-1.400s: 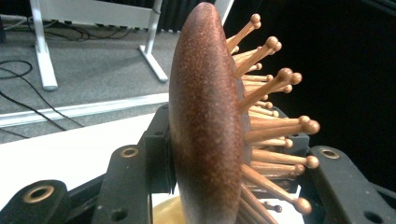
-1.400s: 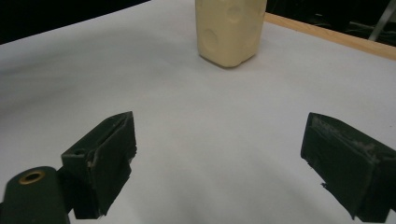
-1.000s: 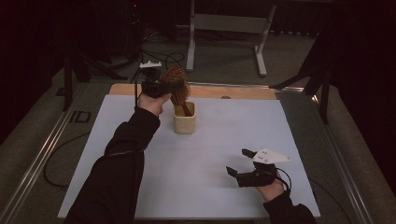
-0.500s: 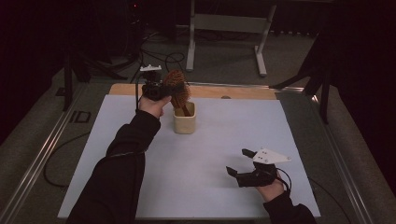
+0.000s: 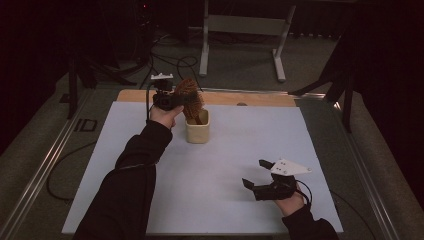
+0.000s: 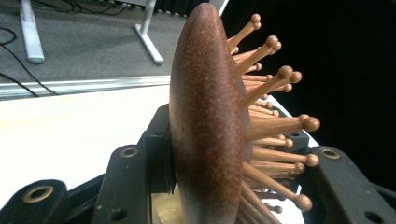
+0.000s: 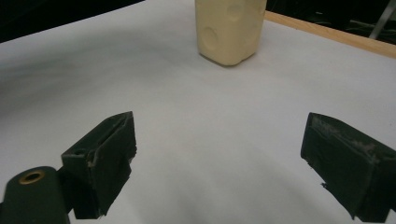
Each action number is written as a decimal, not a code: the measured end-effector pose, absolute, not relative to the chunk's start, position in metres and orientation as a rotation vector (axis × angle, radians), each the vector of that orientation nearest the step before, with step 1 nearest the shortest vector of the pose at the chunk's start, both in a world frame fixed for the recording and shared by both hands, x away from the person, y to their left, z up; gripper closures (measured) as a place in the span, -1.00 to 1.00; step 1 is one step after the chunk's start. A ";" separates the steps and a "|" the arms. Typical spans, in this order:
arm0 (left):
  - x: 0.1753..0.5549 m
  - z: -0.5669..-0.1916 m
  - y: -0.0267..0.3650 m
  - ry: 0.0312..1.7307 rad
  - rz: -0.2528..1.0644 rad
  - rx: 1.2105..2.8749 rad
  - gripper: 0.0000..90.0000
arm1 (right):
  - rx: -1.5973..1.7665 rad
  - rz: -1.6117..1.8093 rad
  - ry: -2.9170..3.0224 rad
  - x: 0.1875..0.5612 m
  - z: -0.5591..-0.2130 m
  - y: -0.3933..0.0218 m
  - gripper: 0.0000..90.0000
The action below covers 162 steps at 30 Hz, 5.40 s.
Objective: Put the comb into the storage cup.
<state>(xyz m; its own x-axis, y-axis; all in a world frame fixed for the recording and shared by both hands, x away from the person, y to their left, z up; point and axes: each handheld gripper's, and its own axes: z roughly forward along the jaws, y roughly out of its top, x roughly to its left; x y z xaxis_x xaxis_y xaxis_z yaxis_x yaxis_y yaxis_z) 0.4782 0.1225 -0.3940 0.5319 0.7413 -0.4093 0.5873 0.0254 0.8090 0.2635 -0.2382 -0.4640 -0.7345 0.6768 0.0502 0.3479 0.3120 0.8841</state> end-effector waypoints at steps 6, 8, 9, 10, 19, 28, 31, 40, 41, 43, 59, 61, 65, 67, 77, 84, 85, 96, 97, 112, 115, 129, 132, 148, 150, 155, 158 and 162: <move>0.480 -0.399 0.126 1.154 0.154 1.637 0.18 | 0.921 1.390 2.254 0.264 -0.464 -0.238 -0.77; 0.480 -0.399 0.127 1.154 0.153 1.637 0.18 | 0.919 1.389 2.257 0.264 -0.464 -0.238 -0.77; 0.480 -0.399 0.127 1.152 0.154 1.640 0.18 | 0.919 1.389 2.258 0.264 -0.465 -0.238 -0.77; 0.480 -0.400 0.128 1.153 0.152 1.640 0.18 | 0.920 1.385 2.260 0.264 -0.464 -0.238 -0.77; 0.482 -0.403 0.132 1.163 0.157 1.646 0.08 | 0.922 1.390 2.263 0.264 -0.465 -0.237 -0.77; 0.481 -0.398 0.130 1.172 0.205 1.691 -0.11 | 0.924 1.395 2.264 0.264 -0.465 -0.237 -0.77; 0.481 -0.397 0.132 1.182 0.203 1.681 -0.26 | 0.926 1.394 2.260 0.264 -0.465 -0.238 -0.77; 0.476 -0.391 0.134 1.094 0.195 1.732 -0.67 | 0.937 1.397 2.249 0.264 -0.464 -0.240 -0.77; 0.475 -0.391 0.133 1.083 0.195 1.740 -0.69 | 0.938 1.397 2.248 0.264 -0.464 -0.240 -0.77; 0.475 -0.390 0.132 1.067 0.182 1.750 -0.78 | 0.937 1.397 2.247 0.265 -0.464 -0.240 -0.77; 0.466 -0.386 0.131 0.990 0.318 1.839 -1.00 | 0.936 1.408 2.235 0.265 -0.464 -0.241 -0.77; 0.465 -0.384 0.131 0.982 0.323 1.835 -1.00 | 0.934 1.403 2.237 0.265 -0.464 -0.241 -0.77; 0.463 -0.382 0.133 0.970 0.335 1.832 -1.00 | 0.934 1.400 2.238 0.265 -0.464 -0.241 -0.77; 0.462 -0.381 0.134 0.962 0.337 1.835 -1.00 | 0.934 1.403 2.237 0.265 -0.464 -0.241 -0.77; 0.455 -0.385 0.142 0.936 0.332 1.849 -1.00 | 0.929 1.388 2.237 0.265 -0.464 -0.241 -0.77; 0.446 -0.389 0.149 0.915 0.324 1.867 -1.00 | 0.928 1.382 2.237 0.265 -0.464 -0.240 -0.77; 0.444 -0.389 0.151 0.910 0.322 1.864 -1.00 | 0.926 1.385 2.239 0.265 -0.464 -0.240 -0.77; 0.425 -0.396 0.170 0.885 0.298 1.870 -1.00 | 0.932 1.381 2.235 0.265 -0.464 -0.239 -0.77; 0.423 -0.397 0.171 0.883 0.294 1.876 -1.00 | 0.932 1.382 2.235 0.265 -0.464 -0.239 -0.77; 0.393 -0.410 0.191 0.843 0.273 1.894 -1.00 | 0.934 1.381 2.236 0.264 -0.463 -0.239 -0.77; 0.387 -0.414 0.192 0.831 0.261 1.895 -1.00 | 0.935 1.377 2.237 0.264 -0.464 -0.238 -0.77; 0.359 -0.437 0.213 0.814 0.241 1.893 -1.00 | 0.929 1.365 2.241 0.266 -0.466 -0.240 -0.77; 0.352 -0.443 0.216 0.803 0.244 1.900 -1.00 | 0.932 1.370 2.240 0.266 -0.466 -0.240 -0.77; 0.317 -0.472 0.237 0.825 0.238 1.901 -1.00 | 0.930 1.376 2.247 0.267 -0.468 -0.240 -0.77; 0.312 -0.476 0.239 0.819 0.237 1.910 -1.00 | 0.933 1.371 2.248 0.266 -0.468 -0.240 -0.77; 0.300 -0.485 0.244 0.822 0.232 1.898 -1.00 | 0.929 1.368 2.249 0.266 -0.468 -0.239 -0.77; 0.292 -0.489 0.246 0.818 0.250 1.917 -1.00 | 0.927 1.366 2.251 0.266 -0.469 -0.239 -0.77; 0.284 -0.492 0.250 0.819 0.248 1.936 -1.00 | 0.921 1.367 2.249 0.266 -0.469 -0.240 -0.77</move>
<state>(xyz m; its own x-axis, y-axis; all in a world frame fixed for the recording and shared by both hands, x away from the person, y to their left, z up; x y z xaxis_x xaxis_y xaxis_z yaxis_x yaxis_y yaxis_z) 0.2835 0.2503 -0.4922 0.7518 0.6377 -0.1678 0.4374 -0.2918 0.8506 0.2657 -0.2402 -0.4691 -0.7265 0.6863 0.0349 0.3469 0.3225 0.8807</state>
